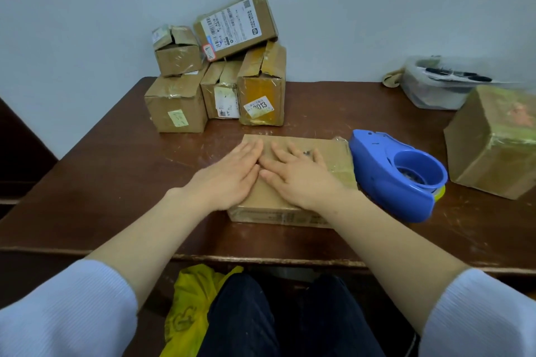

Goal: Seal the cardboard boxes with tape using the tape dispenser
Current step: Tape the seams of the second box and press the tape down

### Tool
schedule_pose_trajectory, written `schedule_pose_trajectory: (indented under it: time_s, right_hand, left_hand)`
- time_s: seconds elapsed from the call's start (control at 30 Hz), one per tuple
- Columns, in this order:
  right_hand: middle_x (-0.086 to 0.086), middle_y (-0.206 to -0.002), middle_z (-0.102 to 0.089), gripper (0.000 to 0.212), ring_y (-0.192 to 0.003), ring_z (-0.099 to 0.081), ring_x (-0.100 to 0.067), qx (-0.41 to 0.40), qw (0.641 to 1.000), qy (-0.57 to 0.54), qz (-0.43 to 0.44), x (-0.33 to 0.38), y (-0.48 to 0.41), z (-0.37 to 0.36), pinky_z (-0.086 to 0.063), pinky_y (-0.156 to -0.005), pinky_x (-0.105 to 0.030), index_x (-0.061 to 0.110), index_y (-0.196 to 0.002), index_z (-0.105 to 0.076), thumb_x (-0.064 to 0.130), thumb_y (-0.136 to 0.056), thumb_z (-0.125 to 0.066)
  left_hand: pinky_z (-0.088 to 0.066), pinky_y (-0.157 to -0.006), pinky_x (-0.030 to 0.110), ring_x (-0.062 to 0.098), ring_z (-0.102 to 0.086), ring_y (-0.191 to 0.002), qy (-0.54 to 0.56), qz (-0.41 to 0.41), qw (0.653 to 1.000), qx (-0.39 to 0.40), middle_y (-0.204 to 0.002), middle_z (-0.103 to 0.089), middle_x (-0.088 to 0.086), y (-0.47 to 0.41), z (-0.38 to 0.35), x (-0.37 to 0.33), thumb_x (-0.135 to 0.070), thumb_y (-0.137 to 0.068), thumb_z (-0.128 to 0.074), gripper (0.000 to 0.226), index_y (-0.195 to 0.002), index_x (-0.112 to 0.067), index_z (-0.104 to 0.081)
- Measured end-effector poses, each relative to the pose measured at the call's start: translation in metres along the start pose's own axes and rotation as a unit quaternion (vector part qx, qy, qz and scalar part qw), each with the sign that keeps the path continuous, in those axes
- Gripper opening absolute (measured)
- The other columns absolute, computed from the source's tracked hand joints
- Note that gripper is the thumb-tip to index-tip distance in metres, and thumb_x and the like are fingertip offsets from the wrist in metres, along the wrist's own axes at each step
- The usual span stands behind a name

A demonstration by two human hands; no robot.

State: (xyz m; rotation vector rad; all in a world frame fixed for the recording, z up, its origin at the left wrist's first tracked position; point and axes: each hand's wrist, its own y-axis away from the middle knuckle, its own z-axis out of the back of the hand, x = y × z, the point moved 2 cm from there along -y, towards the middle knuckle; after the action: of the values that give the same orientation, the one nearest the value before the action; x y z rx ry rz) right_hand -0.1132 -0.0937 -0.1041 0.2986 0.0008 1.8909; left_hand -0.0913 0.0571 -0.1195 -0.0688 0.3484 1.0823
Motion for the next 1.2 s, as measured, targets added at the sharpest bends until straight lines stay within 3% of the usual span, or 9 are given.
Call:
schedule_pose_trajectory:
  time_s: [0.2, 0.3, 0.43, 0.57, 0.83, 0.97, 1.03, 1.1, 1.2]
  right_hand:
    - [-0.004, -0.158, -0.02, 0.045, -0.145, -0.015, -0.019, -0.061, 0.996, -0.037, -0.057, -0.044, 0.042, 0.007, -0.02, -0.114, -0.032, 0.03, -0.142, -0.042, 0.043, -0.1, -0.033]
    - [-0.011, -0.157, -0.017, 0.047, -0.139, -0.026, -0.024, -0.138, 0.976, -0.07, -0.151, -0.041, 0.058, -0.002, -0.026, -0.109, -0.03, 0.017, -0.141, -0.042, 0.039, -0.1, -0.038]
    - [-0.016, -0.141, -0.042, 0.045, -0.11, -0.054, -0.03, -0.202, 0.939, -0.168, -0.222, -0.042, 0.043, -0.001, -0.041, -0.081, -0.033, 0.011, -0.14, -0.039, 0.028, -0.099, -0.045]
    - [-0.013, -0.119, -0.058, 0.039, -0.103, -0.058, -0.03, -0.173, 0.935, -0.209, -0.229, -0.034, 0.011, 0.0, -0.041, -0.073, -0.032, 0.008, -0.127, -0.052, 0.033, -0.097, -0.048]
    - [-0.007, -0.11, -0.067, 0.04, -0.099, -0.062, -0.025, -0.22, 0.87, -0.359, -0.257, -0.047, 0.009, -0.001, -0.05, -0.083, -0.035, 0.008, -0.122, -0.061, 0.035, -0.092, -0.058]
    - [-0.004, -0.081, -0.062, 0.023, -0.082, -0.059, -0.026, -0.157, 0.93, -0.215, -0.254, -0.049, 0.003, 0.006, -0.042, -0.057, -0.03, 0.011, -0.096, -0.061, 0.032, -0.095, -0.054]
    - [-0.015, -0.114, -0.059, 0.027, -0.106, -0.055, -0.032, -0.115, 0.967, -0.043, -0.222, -0.041, 0.003, 0.015, -0.047, -0.074, -0.035, 0.005, -0.12, -0.053, 0.02, -0.097, -0.048]
    - [-0.015, -0.157, -0.016, 0.056, -0.142, -0.021, -0.029, -0.11, 0.986, 0.053, -0.117, -0.024, 0.004, 0.015, -0.03, -0.109, -0.041, 0.011, -0.15, -0.019, 0.021, -0.1, -0.041]
    - [-0.001, -0.161, 0.004, 0.056, -0.147, 0.004, -0.016, -0.018, 1.0, 0.009, -0.018, -0.007, 0.003, 0.0, 0.0, -0.118, -0.038, 0.02, -0.153, -0.004, 0.04, -0.103, -0.02]
  left_hand:
    - [0.0, -0.117, 0.027, 0.003, 0.011, -0.144, 0.009, 0.026, 1.0, -0.007, -0.156, 0.01, -0.013, 0.005, 0.0, -0.002, -0.057, -0.095, -0.026, 0.071, -0.152, -0.023, 0.0]
    - [-0.009, -0.116, 0.032, 0.019, 0.0, -0.147, 0.125, 0.111, 0.986, -0.027, -0.159, 0.014, 0.003, 0.009, -0.002, -0.015, -0.051, -0.096, -0.034, 0.07, -0.153, -0.023, -0.004]
    - [-0.028, -0.107, 0.034, 0.029, -0.03, -0.139, 0.164, 0.223, 0.956, -0.092, -0.154, -0.026, 0.013, 0.011, 0.002, -0.02, -0.046, -0.097, -0.042, 0.072, -0.152, -0.011, -0.011]
    - [-0.042, -0.086, 0.038, 0.034, -0.053, -0.112, 0.137, 0.289, 0.929, -0.185, -0.121, -0.06, 0.016, 0.012, 0.01, 0.0, -0.054, -0.091, -0.049, 0.057, -0.114, -0.002, -0.057]
    - [-0.039, -0.07, 0.036, 0.035, -0.057, -0.094, 0.13, 0.302, 0.914, -0.239, -0.086, -0.057, 0.01, 0.009, 0.003, 0.01, -0.043, -0.094, -0.05, 0.04, -0.081, -0.006, -0.057]
    - [-0.041, -0.083, 0.042, 0.039, -0.051, -0.113, 0.074, 0.32, 0.93, -0.167, -0.12, -0.057, 0.02, 0.005, 0.006, 0.007, -0.043, -0.099, -0.039, 0.046, -0.111, -0.002, -0.054]
    - [-0.027, -0.109, 0.046, 0.036, -0.025, -0.14, -0.01, 0.287, 0.948, -0.134, -0.152, -0.024, 0.023, 0.006, 0.011, -0.006, -0.038, -0.102, -0.027, 0.056, -0.147, -0.004, -0.024]
    - [-0.006, -0.117, 0.041, 0.024, -0.004, -0.147, -0.086, 0.151, 0.972, -0.158, -0.16, 0.0, 0.011, 0.007, 0.011, -0.022, -0.034, -0.103, -0.021, 0.055, -0.152, -0.016, -0.005]
    - [0.001, -0.117, 0.033, 0.013, 0.0, -0.147, -0.099, 0.028, 0.993, -0.05, -0.161, 0.0, 0.0, 0.001, -0.002, -0.034, -0.031, -0.103, -0.018, 0.053, -0.153, -0.019, -0.003]
